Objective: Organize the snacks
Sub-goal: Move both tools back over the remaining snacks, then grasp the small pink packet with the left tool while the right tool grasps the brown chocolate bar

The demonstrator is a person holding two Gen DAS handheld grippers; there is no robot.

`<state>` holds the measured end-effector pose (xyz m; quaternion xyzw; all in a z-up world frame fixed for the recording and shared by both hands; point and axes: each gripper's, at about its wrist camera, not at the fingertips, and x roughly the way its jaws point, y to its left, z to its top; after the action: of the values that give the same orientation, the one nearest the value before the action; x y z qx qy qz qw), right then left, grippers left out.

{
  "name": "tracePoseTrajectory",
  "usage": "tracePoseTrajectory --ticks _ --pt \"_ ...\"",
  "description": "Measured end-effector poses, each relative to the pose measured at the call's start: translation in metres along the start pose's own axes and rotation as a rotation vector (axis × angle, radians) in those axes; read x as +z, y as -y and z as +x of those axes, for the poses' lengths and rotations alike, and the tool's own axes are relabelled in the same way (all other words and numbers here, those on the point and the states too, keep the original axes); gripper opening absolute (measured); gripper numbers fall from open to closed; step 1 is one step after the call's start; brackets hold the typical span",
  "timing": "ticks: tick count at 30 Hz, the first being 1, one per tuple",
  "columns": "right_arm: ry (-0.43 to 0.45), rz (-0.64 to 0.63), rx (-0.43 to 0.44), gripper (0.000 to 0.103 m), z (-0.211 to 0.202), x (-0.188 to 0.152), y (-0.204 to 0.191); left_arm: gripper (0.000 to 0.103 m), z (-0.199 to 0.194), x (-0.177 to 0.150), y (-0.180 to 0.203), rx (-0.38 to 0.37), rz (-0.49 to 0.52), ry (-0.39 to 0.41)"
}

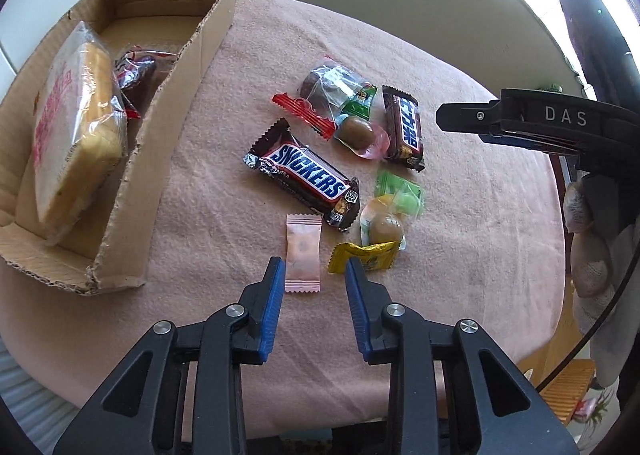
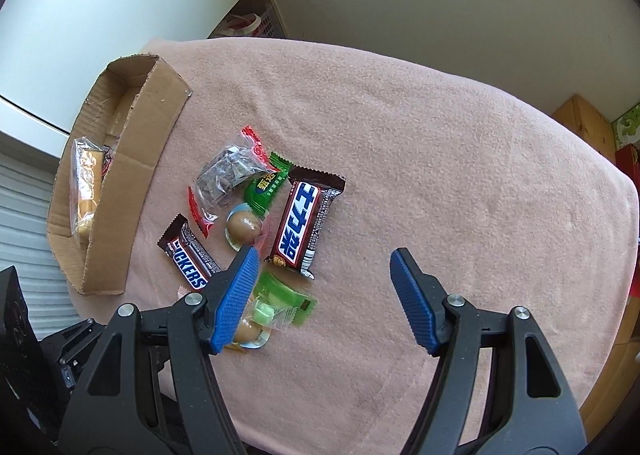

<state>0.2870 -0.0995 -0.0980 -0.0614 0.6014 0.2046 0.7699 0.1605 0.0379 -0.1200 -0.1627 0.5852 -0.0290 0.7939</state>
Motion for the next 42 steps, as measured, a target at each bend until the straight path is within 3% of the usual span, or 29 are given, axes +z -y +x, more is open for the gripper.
tracePoseTrajectory --ticks 14,19,27,33,35,38,42 --pt "-0.045 0.101 0.055 0.071 0.028 0.013 0.009 0.029 0.022 0.008 -0.009 0.051 -0.068 -0.025" --pt "-0.059 0.11 0.052 0.071 0.033 0.013 0.008 0.029 0.026 0.012 -0.004 0.048 -0.04 -0.04" --pt "-0.081 0.084 0.022 0.071 0.043 0.015 -0.004 0.029 0.034 0.014 0.013 0.113 0.015 -0.042" --pt "-0.105 0.065 -0.013 0.071 0.056 0.025 -0.017 0.029 0.037 0.017 0.018 0.107 0.015 -0.036" --pt "-0.117 0.061 -0.023 0.059 0.06 0.027 -0.019 0.025 0.034 0.019 0.015 0.112 0.02 -0.03" --pt "-0.118 0.048 -0.043 0.056 0.065 0.031 -0.023 0.022 0.032 0.019 0.012 0.102 0.015 -0.021" --pt "-0.109 0.028 -0.071 0.036 0.064 0.033 -0.028 0.02 0.031 0.02 0.007 0.087 0.011 -0.023"
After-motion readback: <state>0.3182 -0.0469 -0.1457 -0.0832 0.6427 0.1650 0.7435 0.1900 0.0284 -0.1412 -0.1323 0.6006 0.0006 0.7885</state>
